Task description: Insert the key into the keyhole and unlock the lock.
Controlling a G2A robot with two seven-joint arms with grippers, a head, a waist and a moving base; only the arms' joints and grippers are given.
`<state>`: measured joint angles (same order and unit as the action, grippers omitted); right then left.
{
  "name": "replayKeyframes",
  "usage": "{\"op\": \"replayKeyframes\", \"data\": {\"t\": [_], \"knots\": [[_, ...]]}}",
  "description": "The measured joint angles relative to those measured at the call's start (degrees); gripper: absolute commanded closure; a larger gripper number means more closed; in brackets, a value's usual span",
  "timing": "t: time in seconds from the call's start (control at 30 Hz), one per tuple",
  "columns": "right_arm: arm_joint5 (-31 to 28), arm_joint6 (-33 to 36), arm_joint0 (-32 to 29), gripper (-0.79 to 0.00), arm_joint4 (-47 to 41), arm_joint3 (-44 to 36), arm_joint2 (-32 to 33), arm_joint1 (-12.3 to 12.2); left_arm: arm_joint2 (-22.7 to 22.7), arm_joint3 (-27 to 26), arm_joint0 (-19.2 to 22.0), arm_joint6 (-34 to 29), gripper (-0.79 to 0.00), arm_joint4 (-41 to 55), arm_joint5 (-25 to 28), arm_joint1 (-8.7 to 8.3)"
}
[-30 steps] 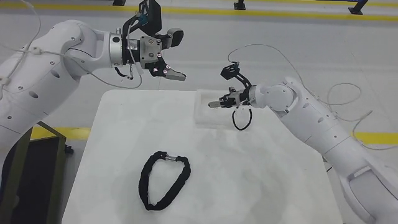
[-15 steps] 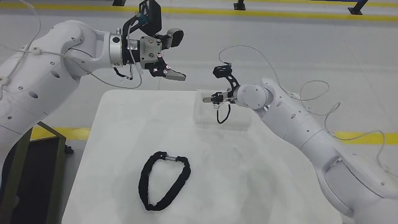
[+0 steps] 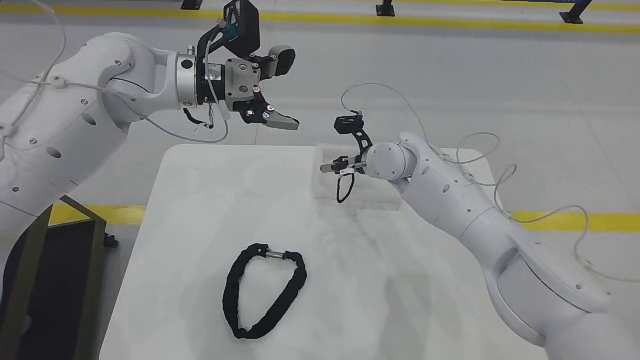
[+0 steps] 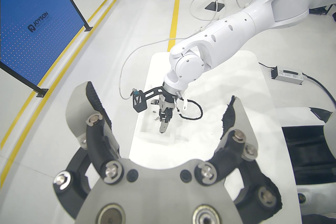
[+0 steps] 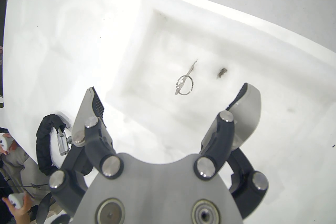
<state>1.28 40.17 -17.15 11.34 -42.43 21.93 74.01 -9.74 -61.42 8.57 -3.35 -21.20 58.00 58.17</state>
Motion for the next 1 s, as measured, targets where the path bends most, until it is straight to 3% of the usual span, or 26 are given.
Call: {"op": "replayKeyframes", "data": {"t": [0.33, 0.53, 0.73, 0.8, 1.0], "knots": [[0.94, -0.89, -0.36, -0.785, 0.28, 0.41, 0.29, 0.04, 0.00, 0.00, 0.00, 0.00, -0.785, 0.00, 0.00, 0.00], [13.05, -0.29, -1.89, -0.785, 3.14, -3.57, -0.20, 1.31, 0.00, 0.00, 0.00, 0.00, -0.785, 0.00, 0.00, 0.00], [17.91, 0.50, -2.10, -0.785, 4.29, -3.56, 0.31, 2.63, 0.00, 0.00, 0.00, 0.00, -0.785, 0.00, 0.00, 0.00], [18.62, 0.58, -2.09, -0.699, 4.87, -3.40, 0.46, 2.94, 0.00, 0.00, 0.00, 0.00, -0.785, 0.00, 0.00, 0.00], [20.11, 1.50, -1.88, -0.548, 6.96, -2.16, 0.89, 3.83, 0.00, 0.00, 0.00, 0.00, -0.785, 0.00, 0.00, 0.00]]}}
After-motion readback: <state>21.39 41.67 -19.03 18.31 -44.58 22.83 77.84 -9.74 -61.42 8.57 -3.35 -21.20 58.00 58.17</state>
